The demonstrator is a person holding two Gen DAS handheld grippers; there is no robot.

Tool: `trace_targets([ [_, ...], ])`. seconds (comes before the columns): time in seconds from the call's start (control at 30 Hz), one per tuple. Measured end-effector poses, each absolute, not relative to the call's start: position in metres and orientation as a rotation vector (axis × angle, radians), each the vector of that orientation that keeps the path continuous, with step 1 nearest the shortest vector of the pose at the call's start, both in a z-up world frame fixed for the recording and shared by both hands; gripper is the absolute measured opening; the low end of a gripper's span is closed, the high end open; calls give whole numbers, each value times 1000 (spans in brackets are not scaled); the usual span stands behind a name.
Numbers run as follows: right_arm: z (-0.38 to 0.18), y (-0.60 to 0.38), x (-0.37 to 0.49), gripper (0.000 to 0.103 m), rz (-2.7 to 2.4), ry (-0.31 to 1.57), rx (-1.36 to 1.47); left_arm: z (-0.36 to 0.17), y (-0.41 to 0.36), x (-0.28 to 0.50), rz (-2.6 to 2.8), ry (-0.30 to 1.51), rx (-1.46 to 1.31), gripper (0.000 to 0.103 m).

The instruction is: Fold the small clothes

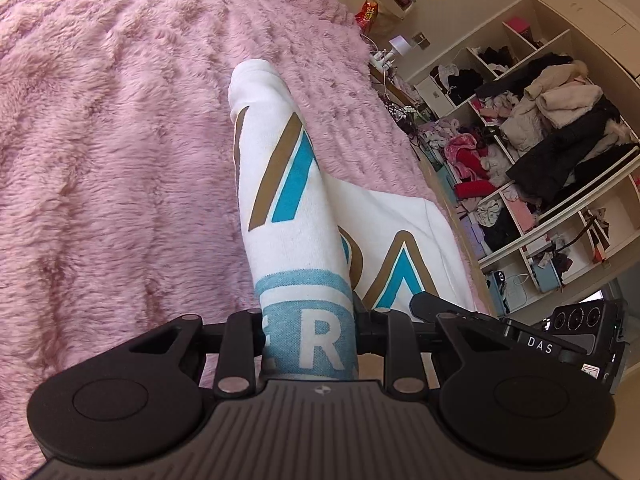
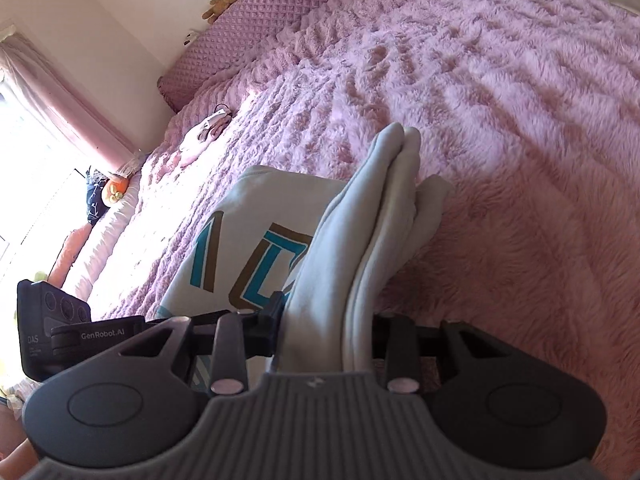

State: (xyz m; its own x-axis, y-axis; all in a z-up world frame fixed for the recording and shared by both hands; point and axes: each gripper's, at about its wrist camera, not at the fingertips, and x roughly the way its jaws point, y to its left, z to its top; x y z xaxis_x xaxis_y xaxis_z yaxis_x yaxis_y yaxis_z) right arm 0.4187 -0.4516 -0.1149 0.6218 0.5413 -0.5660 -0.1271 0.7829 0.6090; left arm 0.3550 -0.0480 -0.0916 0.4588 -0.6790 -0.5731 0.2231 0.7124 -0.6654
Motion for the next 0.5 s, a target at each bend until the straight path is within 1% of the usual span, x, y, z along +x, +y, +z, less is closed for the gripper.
trace_targets([
  [0.13, -84, -435, 401, 30, 458, 783, 554, -60, -19, 332, -582, 896, -544, 30],
  [0.3, -46, -386, 378, 30, 552, 755, 528, -20, 27, 286, -522, 835, -503, 30],
  [0.5, -21, -312, 345, 30, 637, 747, 494, -6, 82, 244, -446, 799, -533, 30],
])
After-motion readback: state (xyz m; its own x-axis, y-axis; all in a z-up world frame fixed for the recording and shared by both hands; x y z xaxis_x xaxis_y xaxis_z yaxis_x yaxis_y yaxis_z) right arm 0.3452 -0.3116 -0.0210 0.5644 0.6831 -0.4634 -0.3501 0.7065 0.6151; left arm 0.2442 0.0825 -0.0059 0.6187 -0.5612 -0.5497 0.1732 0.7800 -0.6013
